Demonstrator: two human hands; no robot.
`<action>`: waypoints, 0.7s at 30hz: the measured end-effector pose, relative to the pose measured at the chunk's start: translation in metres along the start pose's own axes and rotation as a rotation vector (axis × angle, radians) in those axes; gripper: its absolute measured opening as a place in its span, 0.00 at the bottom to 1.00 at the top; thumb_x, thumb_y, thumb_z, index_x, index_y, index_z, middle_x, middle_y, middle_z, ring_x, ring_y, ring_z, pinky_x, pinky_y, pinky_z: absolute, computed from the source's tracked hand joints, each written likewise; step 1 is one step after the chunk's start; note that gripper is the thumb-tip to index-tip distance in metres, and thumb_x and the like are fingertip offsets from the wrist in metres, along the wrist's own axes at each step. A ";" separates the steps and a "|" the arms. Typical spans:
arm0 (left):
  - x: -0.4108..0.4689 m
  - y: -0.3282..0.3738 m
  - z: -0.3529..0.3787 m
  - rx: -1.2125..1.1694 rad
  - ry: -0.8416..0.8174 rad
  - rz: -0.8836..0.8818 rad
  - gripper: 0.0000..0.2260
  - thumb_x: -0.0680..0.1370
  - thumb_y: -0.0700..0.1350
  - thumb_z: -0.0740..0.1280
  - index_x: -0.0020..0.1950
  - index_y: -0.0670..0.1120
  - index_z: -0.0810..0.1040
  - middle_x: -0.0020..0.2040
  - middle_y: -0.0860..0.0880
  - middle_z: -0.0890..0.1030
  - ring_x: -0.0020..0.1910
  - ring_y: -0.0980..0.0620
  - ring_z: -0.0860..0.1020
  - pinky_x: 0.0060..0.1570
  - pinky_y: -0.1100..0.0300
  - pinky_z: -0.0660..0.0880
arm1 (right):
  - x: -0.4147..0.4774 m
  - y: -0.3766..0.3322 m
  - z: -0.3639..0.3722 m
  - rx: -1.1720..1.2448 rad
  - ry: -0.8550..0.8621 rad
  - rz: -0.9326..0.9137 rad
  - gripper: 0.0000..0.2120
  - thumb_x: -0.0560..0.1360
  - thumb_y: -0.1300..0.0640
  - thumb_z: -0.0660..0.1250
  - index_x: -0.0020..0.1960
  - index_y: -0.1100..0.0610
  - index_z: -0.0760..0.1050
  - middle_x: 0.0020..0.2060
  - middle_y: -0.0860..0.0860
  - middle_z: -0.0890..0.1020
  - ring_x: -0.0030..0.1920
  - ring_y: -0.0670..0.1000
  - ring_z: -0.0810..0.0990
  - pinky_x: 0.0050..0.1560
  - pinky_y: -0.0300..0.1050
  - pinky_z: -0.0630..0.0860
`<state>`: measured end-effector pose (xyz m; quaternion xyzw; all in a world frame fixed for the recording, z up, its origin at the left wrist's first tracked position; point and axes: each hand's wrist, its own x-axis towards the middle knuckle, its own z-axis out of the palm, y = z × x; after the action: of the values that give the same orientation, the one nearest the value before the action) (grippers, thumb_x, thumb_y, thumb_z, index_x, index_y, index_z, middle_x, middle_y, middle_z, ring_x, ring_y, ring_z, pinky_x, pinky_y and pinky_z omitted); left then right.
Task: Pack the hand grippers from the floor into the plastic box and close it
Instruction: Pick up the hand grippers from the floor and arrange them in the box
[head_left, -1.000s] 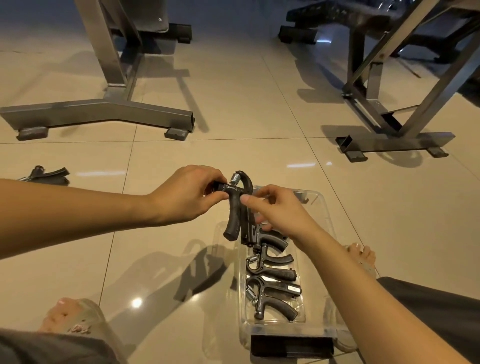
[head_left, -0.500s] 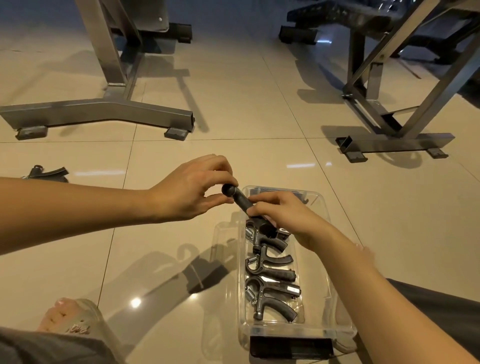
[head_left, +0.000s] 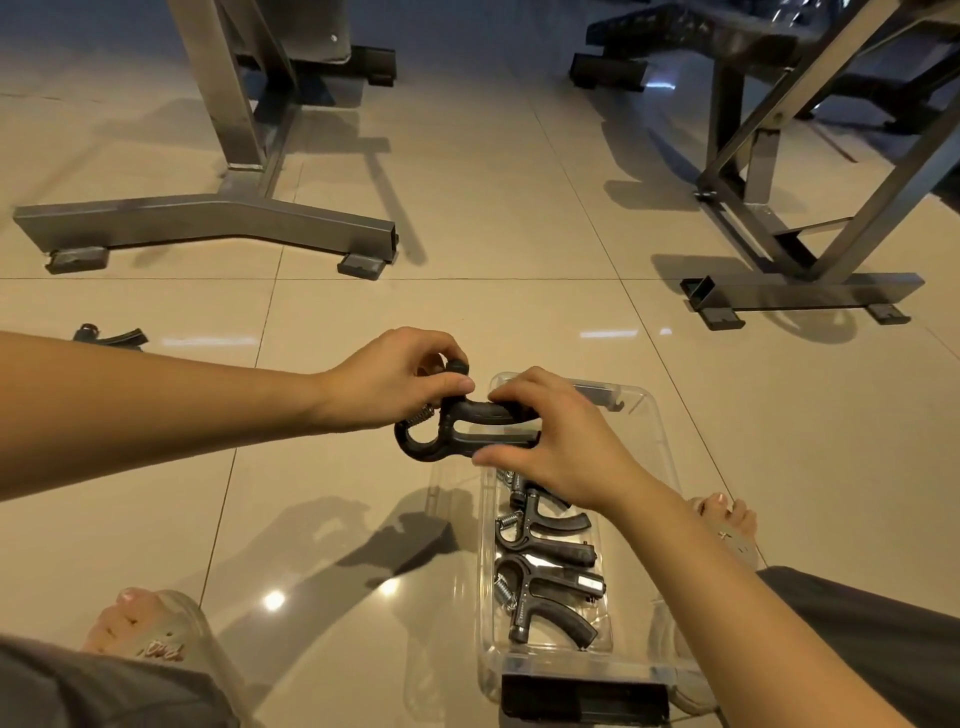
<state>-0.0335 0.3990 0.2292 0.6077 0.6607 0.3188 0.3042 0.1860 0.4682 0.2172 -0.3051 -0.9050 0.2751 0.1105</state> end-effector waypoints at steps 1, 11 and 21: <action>0.001 0.000 -0.001 -0.028 -0.003 -0.024 0.06 0.78 0.49 0.72 0.49 0.48 0.82 0.38 0.48 0.84 0.38 0.47 0.82 0.44 0.47 0.79 | -0.001 0.002 0.003 -0.115 0.002 -0.048 0.33 0.67 0.37 0.76 0.67 0.51 0.76 0.59 0.44 0.75 0.60 0.47 0.73 0.62 0.44 0.71; 0.009 0.000 0.005 -0.103 -0.037 -0.093 0.07 0.79 0.48 0.71 0.52 0.45 0.83 0.39 0.47 0.86 0.40 0.47 0.84 0.52 0.45 0.80 | -0.007 0.014 0.008 -0.400 0.096 -0.166 0.29 0.71 0.47 0.75 0.68 0.52 0.72 0.63 0.48 0.74 0.66 0.52 0.69 0.62 0.49 0.72; 0.022 -0.001 0.043 0.330 -0.336 -0.060 0.27 0.75 0.54 0.74 0.72 0.50 0.72 0.62 0.51 0.79 0.58 0.55 0.78 0.61 0.57 0.75 | -0.039 0.081 0.008 -0.380 -0.024 0.149 0.29 0.73 0.51 0.75 0.70 0.54 0.68 0.66 0.49 0.70 0.69 0.52 0.65 0.68 0.50 0.71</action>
<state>-0.0018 0.4233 0.2016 0.6737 0.6618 0.0916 0.3159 0.2535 0.4949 0.1631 -0.3835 -0.9167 0.1103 0.0194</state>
